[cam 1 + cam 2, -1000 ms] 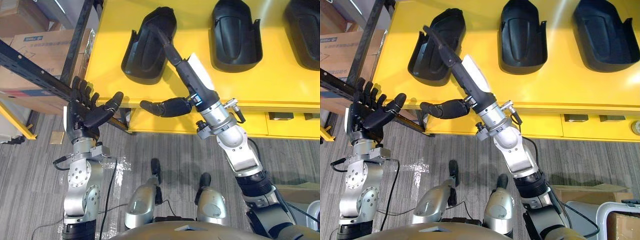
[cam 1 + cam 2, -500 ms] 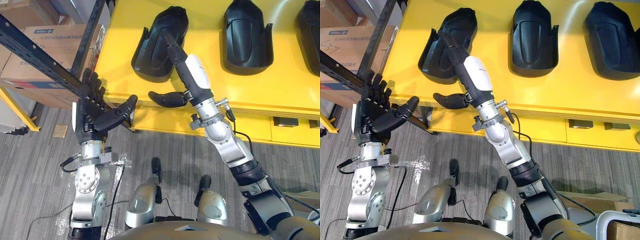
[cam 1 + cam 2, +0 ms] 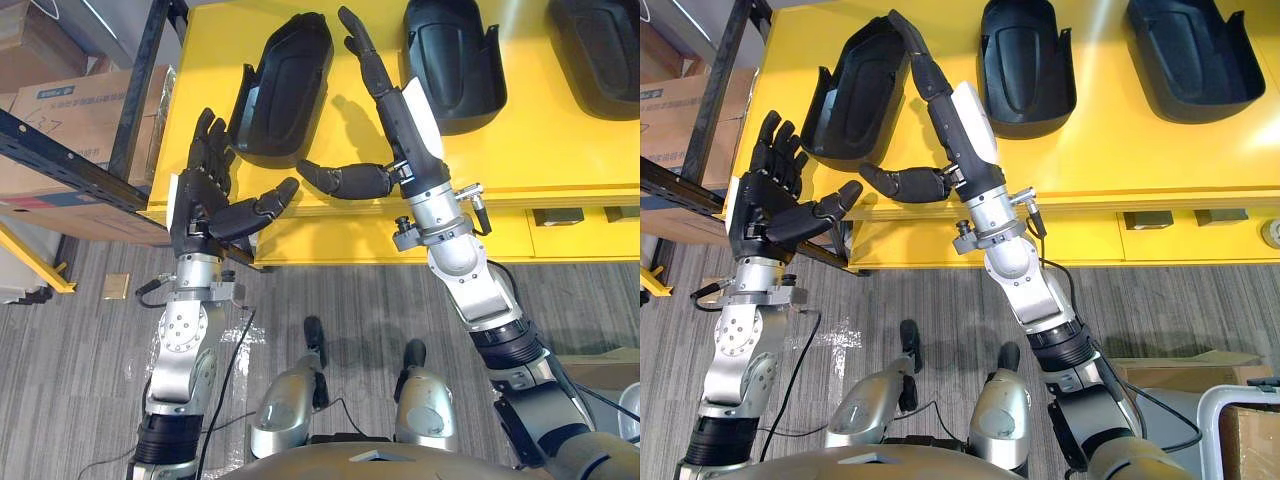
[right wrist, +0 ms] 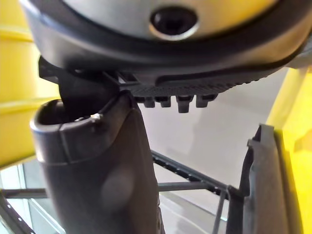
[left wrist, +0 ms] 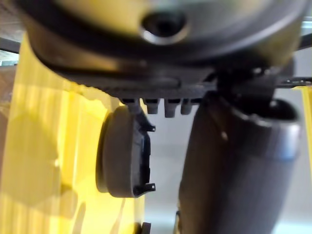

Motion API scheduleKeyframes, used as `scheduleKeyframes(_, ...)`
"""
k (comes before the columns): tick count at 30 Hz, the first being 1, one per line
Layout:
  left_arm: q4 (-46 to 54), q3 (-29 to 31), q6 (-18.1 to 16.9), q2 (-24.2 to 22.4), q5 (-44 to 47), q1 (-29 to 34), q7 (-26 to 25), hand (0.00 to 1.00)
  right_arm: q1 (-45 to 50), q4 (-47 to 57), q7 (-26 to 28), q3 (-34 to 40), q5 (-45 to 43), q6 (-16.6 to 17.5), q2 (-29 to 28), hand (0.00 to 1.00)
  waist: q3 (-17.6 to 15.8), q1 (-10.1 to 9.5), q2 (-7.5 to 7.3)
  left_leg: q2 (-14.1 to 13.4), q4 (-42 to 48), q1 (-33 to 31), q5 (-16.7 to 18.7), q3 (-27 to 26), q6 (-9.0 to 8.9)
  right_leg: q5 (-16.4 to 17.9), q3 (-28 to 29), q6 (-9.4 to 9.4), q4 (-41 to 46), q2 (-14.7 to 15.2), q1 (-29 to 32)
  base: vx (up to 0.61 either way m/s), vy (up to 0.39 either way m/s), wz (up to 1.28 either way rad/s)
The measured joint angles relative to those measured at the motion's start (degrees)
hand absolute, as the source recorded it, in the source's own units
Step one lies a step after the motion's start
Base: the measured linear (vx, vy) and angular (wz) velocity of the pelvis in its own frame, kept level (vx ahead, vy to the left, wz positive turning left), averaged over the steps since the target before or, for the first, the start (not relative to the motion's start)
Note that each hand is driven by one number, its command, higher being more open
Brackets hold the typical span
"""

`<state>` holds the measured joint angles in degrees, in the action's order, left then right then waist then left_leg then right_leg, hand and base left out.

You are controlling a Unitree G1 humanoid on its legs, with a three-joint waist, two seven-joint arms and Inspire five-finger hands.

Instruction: Walk over and take three plastic housings, then place them on the shelf

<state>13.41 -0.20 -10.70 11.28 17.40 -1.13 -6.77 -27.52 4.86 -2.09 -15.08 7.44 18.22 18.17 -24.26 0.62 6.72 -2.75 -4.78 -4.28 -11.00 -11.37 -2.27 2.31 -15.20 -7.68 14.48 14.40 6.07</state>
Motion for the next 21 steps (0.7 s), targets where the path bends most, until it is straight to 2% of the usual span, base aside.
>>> scheduleKeyframes(3,-3.0,0.1,0.1,0.0,0.0,-2.0,-2.4,1.00,-1.2,-0.2,4.1,0.0,-4.0,-0.8,0.0,1.00,0.0,0.56,0.03,0.1,0.0,0.4,0.2,-0.1,-0.33,0.2,0.2,0.19,1.0,0.4,0.1,-0.02,-0.004,-0.01)
scheduleKeyframes(5,-3.7,0.3,0.1,0.0,0.0,-2.4,-3.1,1.00,-2.5,-0.7,4.9,0.0,-5.0,-1.2,0.0,1.00,0.0,0.76,0.05,0.2,0.0,0.5,0.2,0.0,-0.33,0.3,0.2,0.21,1.4,0.5,0.1,0.00,0.000,0.00)
scheduleKeyframes(10,-4.9,0.7,0.0,0.0,0.0,-3.8,-4.8,1.00,-11.3,-6.7,7.9,0.3,-9.1,-6.0,0.2,1.00,0.0,0.88,0.18,0.1,0.0,0.8,-0.3,0.2,-0.84,0.8,0.1,0.66,2.7,0.5,0.4,-0.04,-0.023,0.02)
scheduleKeyframes(15,-4.9,0.8,-1.3,0.0,0.0,-3.9,-6.0,1.00,-15.9,-11.9,7.6,0.5,-10.2,-8.9,1.5,1.00,-0.1,0.50,1.03,0.2,0.0,0.9,-0.9,0.7,-0.88,1.3,0.0,0.77,4.6,0.7,0.8,-0.02,-0.033,0.04)
scheduleKeyframes(17,-4.8,0.8,-3.3,-0.1,0.0,-3.9,-6.3,1.00,-17.4,-13.2,7.2,0.5,-10.1,-10.7,2.0,1.00,0.0,-0.05,1.97,0.3,0.0,1.0,-1.1,1.0,-0.95,1.9,-0.2,0.95,5.5,1.2,1.0,-0.02,-0.023,0.05)
scheduleKeyframes(21,-3.2,1.1,-5.8,-1.0,0.0,-4.0,-6.9,1.00,-20.9,-16.8,3.9,0.8,-9.6,-14.1,1.8,1.00,-0.1,-0.51,2.97,0.2,0.0,0.8,-1.5,1.6,-1.47,2.6,-0.4,1.40,6.7,1.4,1.6,-0.02,-0.056,0.05)
